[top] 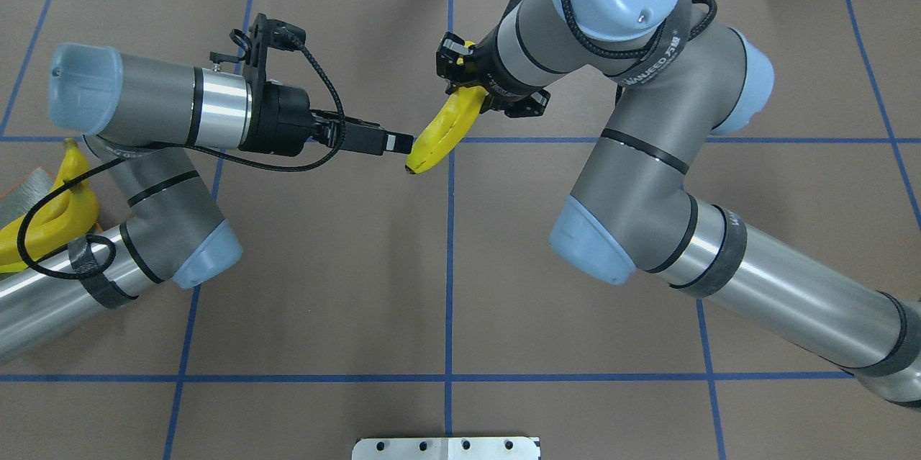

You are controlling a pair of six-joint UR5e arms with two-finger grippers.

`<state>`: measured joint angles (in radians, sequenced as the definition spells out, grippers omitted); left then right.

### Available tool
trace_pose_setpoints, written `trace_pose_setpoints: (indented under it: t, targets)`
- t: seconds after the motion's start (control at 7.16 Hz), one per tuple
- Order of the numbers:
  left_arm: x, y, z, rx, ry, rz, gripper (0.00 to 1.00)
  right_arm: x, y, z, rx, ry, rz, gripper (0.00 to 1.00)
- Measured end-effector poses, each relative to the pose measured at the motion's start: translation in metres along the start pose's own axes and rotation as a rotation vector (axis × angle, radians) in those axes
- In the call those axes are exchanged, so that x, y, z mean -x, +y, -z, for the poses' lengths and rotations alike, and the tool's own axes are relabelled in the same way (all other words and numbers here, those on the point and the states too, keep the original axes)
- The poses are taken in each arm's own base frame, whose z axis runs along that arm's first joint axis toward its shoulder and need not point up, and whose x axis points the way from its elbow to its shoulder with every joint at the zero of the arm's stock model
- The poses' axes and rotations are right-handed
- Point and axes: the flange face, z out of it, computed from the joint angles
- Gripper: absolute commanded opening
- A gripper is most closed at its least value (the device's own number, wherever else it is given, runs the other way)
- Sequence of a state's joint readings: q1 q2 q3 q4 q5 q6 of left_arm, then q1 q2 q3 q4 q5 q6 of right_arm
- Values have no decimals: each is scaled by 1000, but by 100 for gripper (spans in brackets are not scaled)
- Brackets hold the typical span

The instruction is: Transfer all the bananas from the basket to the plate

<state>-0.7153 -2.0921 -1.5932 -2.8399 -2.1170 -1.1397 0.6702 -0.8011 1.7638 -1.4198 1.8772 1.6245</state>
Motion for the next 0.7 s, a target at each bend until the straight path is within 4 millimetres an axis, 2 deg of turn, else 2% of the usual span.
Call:
trace_pose_setpoints:
  t: [0.42, 0.56, 0.7]
  targets:
    - [-4, 7, -4, 8, 17, -4, 99, 16, 24, 3, 5, -28, 1, 0]
    - [-6, 10, -6, 12, 25, -6, 83, 17, 27, 4, 4, -33, 2, 0]
    - [-8, 15, -9, 18, 33, -6, 24, 18, 28, 5, 3, -35, 3, 0]
